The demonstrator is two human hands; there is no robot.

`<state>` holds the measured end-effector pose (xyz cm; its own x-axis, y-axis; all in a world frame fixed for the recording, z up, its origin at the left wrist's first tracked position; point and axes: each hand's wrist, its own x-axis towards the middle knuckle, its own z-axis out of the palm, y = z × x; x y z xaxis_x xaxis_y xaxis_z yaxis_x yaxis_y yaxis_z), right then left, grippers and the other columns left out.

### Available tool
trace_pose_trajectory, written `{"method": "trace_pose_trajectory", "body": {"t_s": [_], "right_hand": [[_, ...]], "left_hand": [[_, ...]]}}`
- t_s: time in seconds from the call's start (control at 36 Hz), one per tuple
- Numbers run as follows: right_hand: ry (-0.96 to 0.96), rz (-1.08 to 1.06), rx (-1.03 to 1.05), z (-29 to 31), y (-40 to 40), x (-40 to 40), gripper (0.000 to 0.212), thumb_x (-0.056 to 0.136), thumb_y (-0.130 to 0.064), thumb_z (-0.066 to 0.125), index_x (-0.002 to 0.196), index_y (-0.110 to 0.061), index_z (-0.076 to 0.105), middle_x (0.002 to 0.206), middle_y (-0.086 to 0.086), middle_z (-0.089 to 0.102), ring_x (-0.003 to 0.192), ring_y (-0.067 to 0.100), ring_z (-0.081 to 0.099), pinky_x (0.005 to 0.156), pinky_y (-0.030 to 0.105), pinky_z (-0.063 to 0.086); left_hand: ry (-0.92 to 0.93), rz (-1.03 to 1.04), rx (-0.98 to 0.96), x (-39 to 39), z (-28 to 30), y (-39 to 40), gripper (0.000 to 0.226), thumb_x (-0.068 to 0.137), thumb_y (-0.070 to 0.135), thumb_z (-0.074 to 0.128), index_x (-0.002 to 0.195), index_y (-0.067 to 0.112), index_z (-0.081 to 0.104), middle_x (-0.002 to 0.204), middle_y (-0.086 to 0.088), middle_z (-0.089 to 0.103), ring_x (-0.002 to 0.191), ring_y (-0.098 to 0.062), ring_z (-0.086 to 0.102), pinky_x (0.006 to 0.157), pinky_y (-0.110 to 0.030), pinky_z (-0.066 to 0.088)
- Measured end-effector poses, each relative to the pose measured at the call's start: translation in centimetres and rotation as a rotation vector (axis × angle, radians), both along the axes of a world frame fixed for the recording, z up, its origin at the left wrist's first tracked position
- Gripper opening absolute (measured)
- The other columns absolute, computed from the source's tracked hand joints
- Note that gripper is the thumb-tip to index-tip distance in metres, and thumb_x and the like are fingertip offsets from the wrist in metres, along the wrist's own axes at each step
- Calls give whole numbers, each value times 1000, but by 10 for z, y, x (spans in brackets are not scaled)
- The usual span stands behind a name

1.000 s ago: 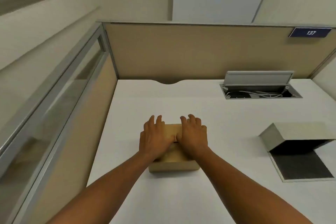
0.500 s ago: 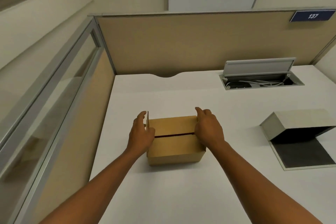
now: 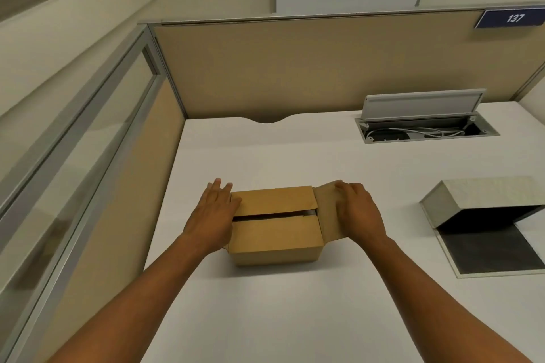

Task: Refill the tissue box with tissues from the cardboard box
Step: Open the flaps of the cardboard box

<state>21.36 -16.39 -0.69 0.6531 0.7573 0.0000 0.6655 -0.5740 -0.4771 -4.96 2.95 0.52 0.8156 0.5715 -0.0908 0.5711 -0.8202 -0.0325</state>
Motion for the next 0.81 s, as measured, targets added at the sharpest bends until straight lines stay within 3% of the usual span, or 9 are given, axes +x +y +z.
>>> {"method": "trace_pose_trajectory", "body": {"t_s": [0.11, 0.25, 0.39, 0.5, 0.58, 0.67, 0.81], "right_hand": [[20, -7, -87, -5, -2, 0, 45, 98, -14, 44, 143, -16, 42, 141, 14, 44, 119, 31, 48, 85, 43, 50], [-168, 20, -222, -3, -2, -2, 47, 94, -16, 53, 140, -15, 46, 154, 15, 33, 136, 35, 34, 101, 50, 40], [-419, 173, -79, 9, 5, -27, 32, 82, -8, 66, 114, -14, 66, 124, 13, 60, 117, 37, 50, 92, 52, 40], [-359, 457, -65, 13, 11, -58, 25, 90, -13, 53, 106, -14, 71, 104, 8, 69, 96, 33, 60, 84, 41, 44], [-276, 561, -149, 5, 15, -77, 32, 96, -33, 50, 120, -16, 63, 119, 7, 64, 109, 28, 54, 92, 42, 44], [-203, 523, -261, -4, 19, -84, 57, 94, -47, 54, 144, -21, 41, 149, 5, 45, 136, 29, 35, 108, 51, 31], [-182, 521, -306, -7, 25, -81, 75, 92, -49, 59, 153, -27, 21, 151, 4, 40, 143, 30, 24, 111, 57, 21]], "left_hand": [[63, 43, -104, 13, 0, -4, 65, 92, 21, 54, 151, 23, 27, 166, -12, 3, 151, -40, 3, 119, -53, 20], [93, 82, -139, 20, -2, -4, 57, 100, 25, 44, 153, 23, 24, 166, -10, 6, 148, -39, 16, 116, -55, 26], [104, 53, -147, 18, -3, -1, 43, 103, 31, 37, 144, 21, 32, 158, -9, 31, 142, -35, 30, 112, -52, 32], [-25, 73, -202, 20, 3, 2, 42, 103, 32, 37, 143, 19, 40, 149, -8, 46, 129, -29, 47, 103, -47, 43], [-155, 107, -247, 23, 8, 7, 38, 104, 33, 37, 137, 18, 48, 133, -6, 60, 111, -25, 59, 86, -38, 50], [-195, 147, -250, 26, 14, 13, 32, 102, 36, 43, 126, 20, 55, 114, -2, 69, 94, -21, 63, 75, -32, 47], [-228, 184, -255, 30, 19, 23, 27, 99, 39, 50, 113, 20, 62, 97, -1, 72, 78, -15, 61, 68, -30, 52]]}}
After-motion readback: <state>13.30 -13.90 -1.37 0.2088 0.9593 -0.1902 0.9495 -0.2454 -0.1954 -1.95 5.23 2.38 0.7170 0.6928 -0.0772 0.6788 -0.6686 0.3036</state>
